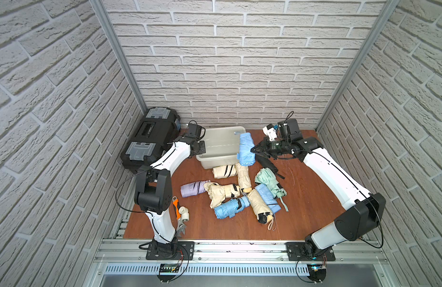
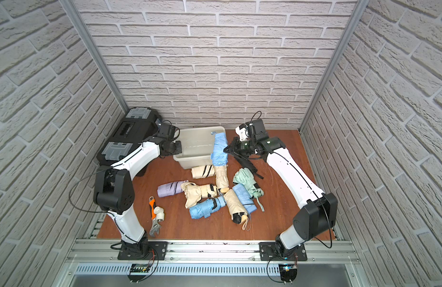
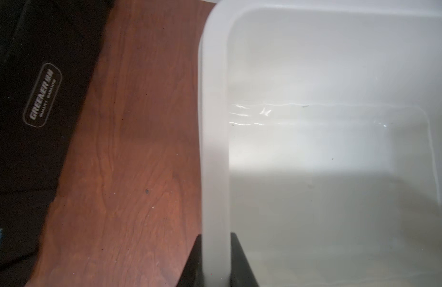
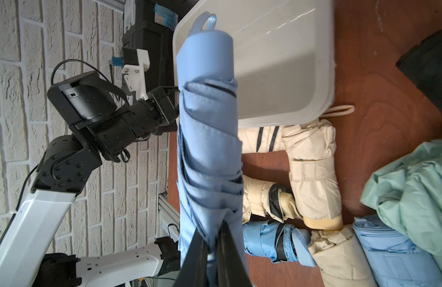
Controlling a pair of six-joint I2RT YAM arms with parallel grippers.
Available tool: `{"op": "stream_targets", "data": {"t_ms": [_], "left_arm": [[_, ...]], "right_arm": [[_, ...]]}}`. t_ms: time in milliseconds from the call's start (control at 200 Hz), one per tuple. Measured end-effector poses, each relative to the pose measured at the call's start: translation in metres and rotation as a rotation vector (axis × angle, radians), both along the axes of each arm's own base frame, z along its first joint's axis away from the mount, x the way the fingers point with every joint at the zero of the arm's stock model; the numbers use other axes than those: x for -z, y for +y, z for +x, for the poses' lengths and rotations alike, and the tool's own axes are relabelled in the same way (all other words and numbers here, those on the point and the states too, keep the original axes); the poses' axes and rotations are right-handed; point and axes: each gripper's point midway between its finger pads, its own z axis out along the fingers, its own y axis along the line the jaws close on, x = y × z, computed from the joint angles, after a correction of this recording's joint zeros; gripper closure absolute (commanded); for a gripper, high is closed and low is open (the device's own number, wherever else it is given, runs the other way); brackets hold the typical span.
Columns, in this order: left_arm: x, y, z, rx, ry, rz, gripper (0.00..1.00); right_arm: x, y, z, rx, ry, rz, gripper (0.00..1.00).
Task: Put the umbrella into the storage box
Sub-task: Move the storage box to the center of the board, then place the umbrella in the storage box.
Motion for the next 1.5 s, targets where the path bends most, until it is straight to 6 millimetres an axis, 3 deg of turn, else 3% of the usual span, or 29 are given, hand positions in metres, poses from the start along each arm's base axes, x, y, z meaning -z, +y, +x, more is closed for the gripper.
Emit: {"op": "stream_targets", "data": {"t_ms": [130, 265, 570, 770, 965, 1255, 1500], "left_arm": [[0.000, -0.019, -0.005, 0.046, 0.005, -0.013, 1.00], [0.001, -0.036, -0.011, 0.083, 0.008, -0.020, 1.00], [0.000, -0.050, -0.018, 0.091, 0.008, -0.040, 1.00], [0.001, -0.052, -0.019, 0.082, 0.011, -0.049, 1.00], [0.001, -0.053, -0.019, 0.078, 0.012, -0.053, 1.00], [0.000, -0.056, -0.021, 0.076, 0.012, -0.059, 1.00], [0.001, -0.056, -0.021, 0.073, 0.013, -0.061, 0.98]], "right_arm": [[-0.010, 0.015, 0.004, -0.033, -0.024, 0.016, 0.97], [-0.004, 0.030, 0.019, -0.051, -0.024, 0.017, 0.97], [0.050, 0.062, 0.064, -0.049, 0.046, -0.017, 0.97], [0.086, 0.075, 0.082, -0.023, 0.084, -0.048, 0.97], [0.107, 0.087, 0.104, -0.003, 0.077, -0.059, 0.97], [0.163, 0.104, 0.112, 0.016, 0.158, -0.093, 0.97], [0.186, 0.114, 0.113, 0.020, 0.159, -0.145, 0.97]]}}
